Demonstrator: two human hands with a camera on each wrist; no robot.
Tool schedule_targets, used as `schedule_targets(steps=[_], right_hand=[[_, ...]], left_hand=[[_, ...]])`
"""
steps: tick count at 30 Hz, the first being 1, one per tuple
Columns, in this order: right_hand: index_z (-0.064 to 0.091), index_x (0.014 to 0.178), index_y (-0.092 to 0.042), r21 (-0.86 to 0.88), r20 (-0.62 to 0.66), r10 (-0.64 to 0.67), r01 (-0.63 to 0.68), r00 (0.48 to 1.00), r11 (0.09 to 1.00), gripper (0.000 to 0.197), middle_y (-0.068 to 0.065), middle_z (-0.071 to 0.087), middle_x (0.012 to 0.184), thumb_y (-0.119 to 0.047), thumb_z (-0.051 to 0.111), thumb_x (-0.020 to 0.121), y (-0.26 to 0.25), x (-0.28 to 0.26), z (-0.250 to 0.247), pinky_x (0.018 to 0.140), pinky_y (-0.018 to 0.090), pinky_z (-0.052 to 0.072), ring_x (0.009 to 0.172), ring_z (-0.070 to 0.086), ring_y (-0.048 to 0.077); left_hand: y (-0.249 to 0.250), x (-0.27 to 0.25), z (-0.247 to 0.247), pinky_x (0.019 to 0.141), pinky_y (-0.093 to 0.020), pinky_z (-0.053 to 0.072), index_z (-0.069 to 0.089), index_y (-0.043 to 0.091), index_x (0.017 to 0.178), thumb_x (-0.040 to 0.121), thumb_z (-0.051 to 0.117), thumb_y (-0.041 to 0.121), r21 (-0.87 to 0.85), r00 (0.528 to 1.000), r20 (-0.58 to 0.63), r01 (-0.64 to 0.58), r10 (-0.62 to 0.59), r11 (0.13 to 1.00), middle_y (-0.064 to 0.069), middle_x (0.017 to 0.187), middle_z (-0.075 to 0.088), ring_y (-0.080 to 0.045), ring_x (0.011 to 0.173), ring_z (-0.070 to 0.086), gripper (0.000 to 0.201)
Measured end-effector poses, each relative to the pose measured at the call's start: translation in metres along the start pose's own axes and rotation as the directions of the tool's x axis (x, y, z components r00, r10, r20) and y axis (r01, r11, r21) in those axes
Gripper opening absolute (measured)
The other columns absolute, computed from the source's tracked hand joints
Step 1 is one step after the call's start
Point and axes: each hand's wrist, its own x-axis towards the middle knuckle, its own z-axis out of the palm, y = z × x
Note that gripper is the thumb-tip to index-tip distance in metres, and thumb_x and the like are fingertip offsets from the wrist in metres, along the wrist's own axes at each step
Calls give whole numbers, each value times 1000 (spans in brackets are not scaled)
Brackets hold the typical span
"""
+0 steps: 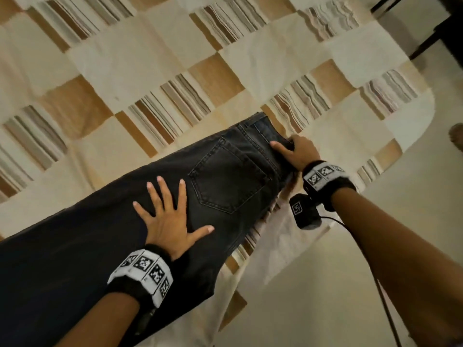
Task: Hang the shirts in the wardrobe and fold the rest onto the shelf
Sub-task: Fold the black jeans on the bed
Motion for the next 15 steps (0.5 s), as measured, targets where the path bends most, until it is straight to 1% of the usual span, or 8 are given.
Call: schedule_targets(steps=[2,3,4,6,9,11,13,15], right_hand=[[52,109,-4,37,54,-20,18,998,999,49,11,54,96,-49,53,90,1,7,1,71,27,31,87,51,26],[54,111,-2,62,28,-54,52,998,997,38,15,57,100,-35,58,92,5,11,0,72,25,30,92,54,29],[57,109,-2,85,-13,-79,80,997,993,30,18,61,103,-25,62,90,10,13,-5,71,23,29,97,56,31],[63,103,-3,110,-100,-96,107,990,988,22,18,66,104,-15,67,85,17,16,-9,71,22,31,99,59,31],[62,106,-5,54,-131,-63,71,989,996,22,18,65,109,-13,65,86,19,17,-2,79,30,38,102,58,33],[56,114,-8,26,-170,6,-1,985,1000,27,16,62,115,-13,61,88,7,13,4,86,35,39,107,55,34],[45,127,-12,-74,-242,-2,-16,970,997,43,12,52,129,-14,60,86,-16,1,10,98,43,33,119,47,32],[36,137,-11,-191,-298,-223,170,928,967,59,10,40,140,-24,62,86,-50,-23,23,107,48,26,131,36,28]], left_hand=[[3,-1,4,99,-75,4,-17,15,144,54,6,94,22,1000,11,8,-8,1000,-27,152,-13,-46,138,-15,122],[2,-2,6,98,-76,7,-11,15,147,55,8,95,24,1000,4,1,-1,1000,-27,153,-8,-47,139,-11,123],[0,-2,7,97,-77,8,-8,17,148,55,8,97,18,1000,0,-1,1,1000,-24,154,-6,-46,139,-9,123],[-6,1,4,97,-77,3,-15,26,147,47,4,101,-9,999,34,19,-19,1000,-14,155,-17,-44,139,-16,126],[-9,2,1,100,-74,-4,-34,31,137,32,0,102,-11,996,69,49,-48,999,-4,149,-37,-40,135,-32,131],[-8,1,-3,101,-74,-2,-38,32,134,34,5,99,-8,997,64,51,-50,999,-4,149,-37,-40,135,-32,128],[-6,-3,-9,101,-74,2,-28,31,140,49,9,93,-65,999,30,35,-33,997,-5,155,-24,-41,139,-22,116],[-6,-8,-14,98,-77,9,-3,24,149,67,13,84,-31,1000,5,4,-4,999,-11,158,0,-44,141,-4,104]])
